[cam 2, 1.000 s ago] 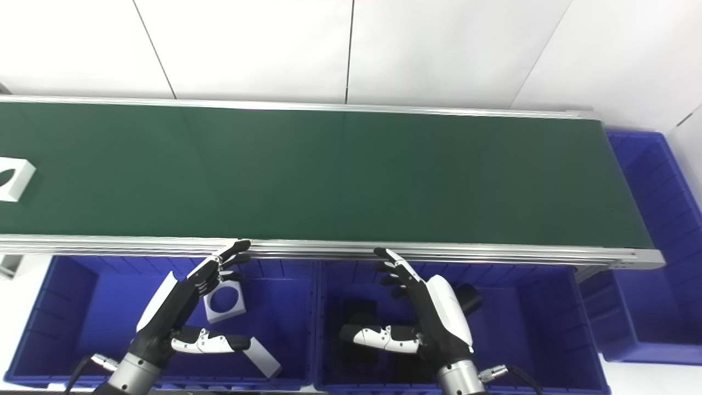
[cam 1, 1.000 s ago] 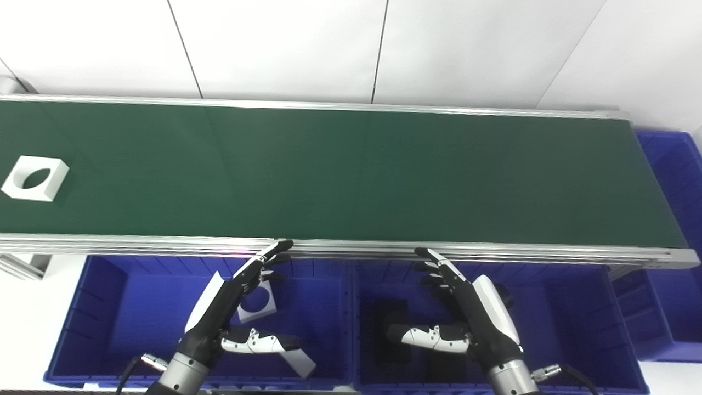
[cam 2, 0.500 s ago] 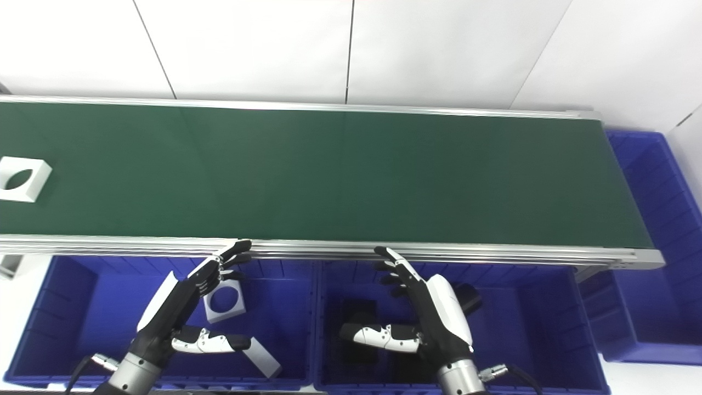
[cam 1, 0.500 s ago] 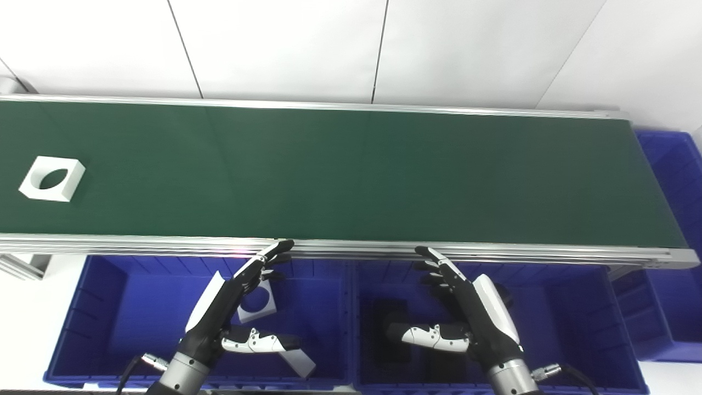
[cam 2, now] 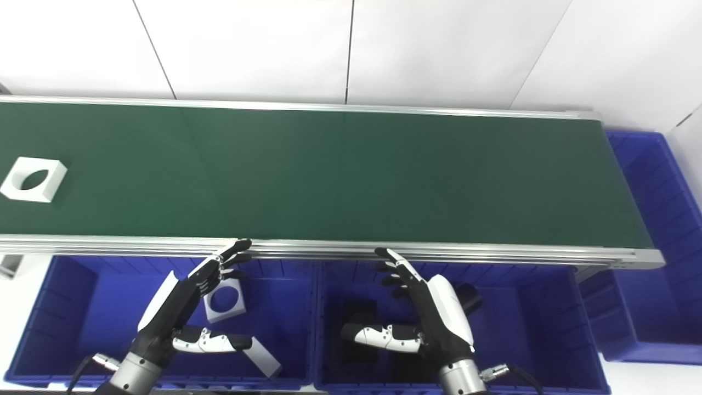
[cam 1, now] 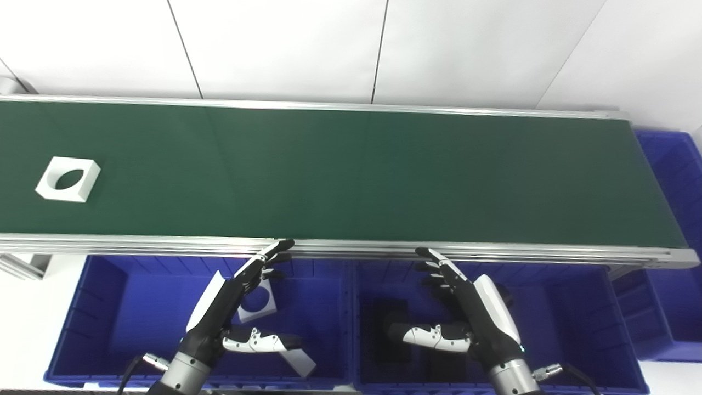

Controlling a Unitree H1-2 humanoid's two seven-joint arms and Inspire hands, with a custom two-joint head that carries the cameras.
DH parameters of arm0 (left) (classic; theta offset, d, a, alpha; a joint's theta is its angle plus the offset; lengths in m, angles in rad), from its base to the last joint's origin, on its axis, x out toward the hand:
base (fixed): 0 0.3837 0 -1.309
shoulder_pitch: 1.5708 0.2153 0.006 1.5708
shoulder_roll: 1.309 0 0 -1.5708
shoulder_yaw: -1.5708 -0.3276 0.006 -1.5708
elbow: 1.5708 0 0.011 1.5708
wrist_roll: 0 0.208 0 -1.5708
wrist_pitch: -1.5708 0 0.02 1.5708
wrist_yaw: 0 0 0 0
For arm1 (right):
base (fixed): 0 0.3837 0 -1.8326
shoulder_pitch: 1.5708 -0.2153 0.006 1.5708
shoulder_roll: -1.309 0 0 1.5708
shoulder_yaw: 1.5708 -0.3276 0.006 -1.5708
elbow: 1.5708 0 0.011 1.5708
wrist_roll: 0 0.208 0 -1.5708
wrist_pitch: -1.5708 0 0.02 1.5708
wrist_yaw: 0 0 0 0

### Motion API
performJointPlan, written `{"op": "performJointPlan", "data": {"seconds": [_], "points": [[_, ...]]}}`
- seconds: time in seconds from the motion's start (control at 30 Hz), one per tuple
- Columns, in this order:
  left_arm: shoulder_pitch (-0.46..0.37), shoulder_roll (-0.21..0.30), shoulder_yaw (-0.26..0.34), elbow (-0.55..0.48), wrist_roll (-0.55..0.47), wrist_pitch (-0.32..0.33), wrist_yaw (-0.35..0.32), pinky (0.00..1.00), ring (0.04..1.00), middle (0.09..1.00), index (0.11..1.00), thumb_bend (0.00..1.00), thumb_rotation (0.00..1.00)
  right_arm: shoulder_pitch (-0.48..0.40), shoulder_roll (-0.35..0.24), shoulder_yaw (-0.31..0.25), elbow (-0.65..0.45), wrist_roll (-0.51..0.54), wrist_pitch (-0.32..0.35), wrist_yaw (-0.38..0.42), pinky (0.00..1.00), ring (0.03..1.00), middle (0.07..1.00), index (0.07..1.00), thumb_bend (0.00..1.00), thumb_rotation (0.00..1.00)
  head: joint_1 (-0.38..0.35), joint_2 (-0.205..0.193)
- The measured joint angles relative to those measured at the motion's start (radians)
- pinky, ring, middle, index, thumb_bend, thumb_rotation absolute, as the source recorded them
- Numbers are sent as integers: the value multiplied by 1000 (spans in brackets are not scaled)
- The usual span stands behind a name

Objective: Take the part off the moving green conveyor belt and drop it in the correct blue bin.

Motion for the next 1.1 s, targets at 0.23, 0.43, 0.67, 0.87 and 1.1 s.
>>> {"op": "performJointPlan", "data": {"seconds": [0.23,0.43,0.67,0.87,1.1], "points": [[5,-13,-12,14,26,-10,12,720,845,909,887,934,422,16,-7,-16,0,12,-21,0,622,743,805,880,836,307,170,-89],[16,-39,-22,37,38,-11,26,721,839,893,870,958,421,25,-13,-30,0,27,-31,-1,594,729,787,865,838,207,218,-134],[16,-41,-34,67,62,-12,75,697,819,872,841,985,385,26,-15,-36,15,49,-57,-1,541,738,813,881,829,205,253,-190],[11,-37,-48,66,38,-13,100,679,807,863,831,1000,360,30,-15,-36,16,48,-56,1,545,738,815,881,842,206,241,-209],[-25,-16,-41,16,22,-15,120,703,809,853,834,1000,358,27,-1,-33,42,41,-61,-13,513,720,799,870,853,173,220,-239]]}}
